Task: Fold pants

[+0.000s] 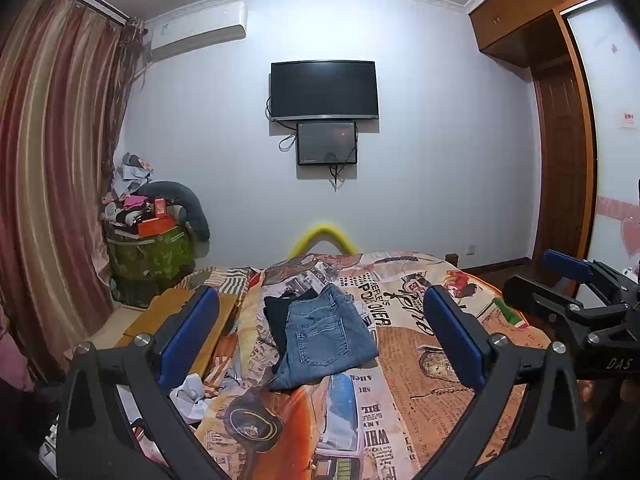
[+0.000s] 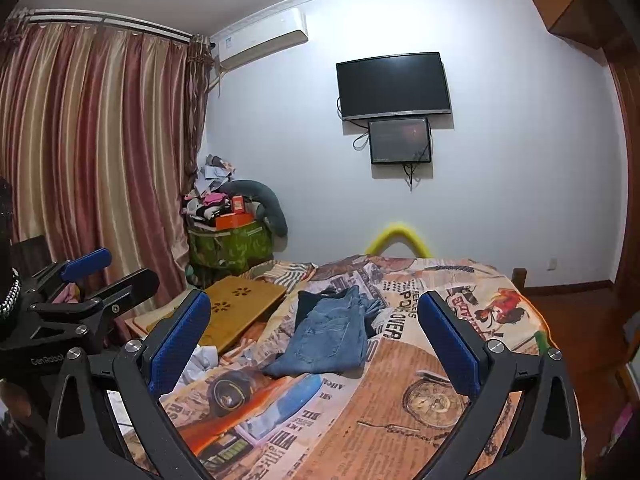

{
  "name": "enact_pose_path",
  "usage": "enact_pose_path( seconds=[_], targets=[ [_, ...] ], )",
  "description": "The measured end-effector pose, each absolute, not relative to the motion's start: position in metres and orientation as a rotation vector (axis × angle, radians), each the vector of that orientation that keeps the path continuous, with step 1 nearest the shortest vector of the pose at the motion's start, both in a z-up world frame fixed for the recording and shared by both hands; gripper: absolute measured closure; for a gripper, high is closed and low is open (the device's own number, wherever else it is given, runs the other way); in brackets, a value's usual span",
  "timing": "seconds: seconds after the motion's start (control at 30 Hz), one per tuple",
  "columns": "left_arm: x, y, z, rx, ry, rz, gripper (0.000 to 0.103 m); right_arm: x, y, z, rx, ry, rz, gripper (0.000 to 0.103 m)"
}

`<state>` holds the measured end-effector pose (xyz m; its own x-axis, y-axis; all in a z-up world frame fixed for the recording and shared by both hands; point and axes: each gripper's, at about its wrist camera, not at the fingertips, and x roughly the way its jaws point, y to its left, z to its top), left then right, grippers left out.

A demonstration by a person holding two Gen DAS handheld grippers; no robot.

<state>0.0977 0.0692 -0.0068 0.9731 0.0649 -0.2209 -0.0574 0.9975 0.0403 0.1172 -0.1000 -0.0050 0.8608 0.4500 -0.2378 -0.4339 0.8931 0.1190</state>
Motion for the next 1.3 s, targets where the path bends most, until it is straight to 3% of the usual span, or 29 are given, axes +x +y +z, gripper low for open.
enact_pose_path(
  seconds=[1.3],
  targets=[
    [0.105, 0.073, -0.009, 0.012, 0.254, 0.007, 0.000, 0.119, -0.111, -0.001, 0.080, 0.265, 0.454, 0.000]
  ],
)
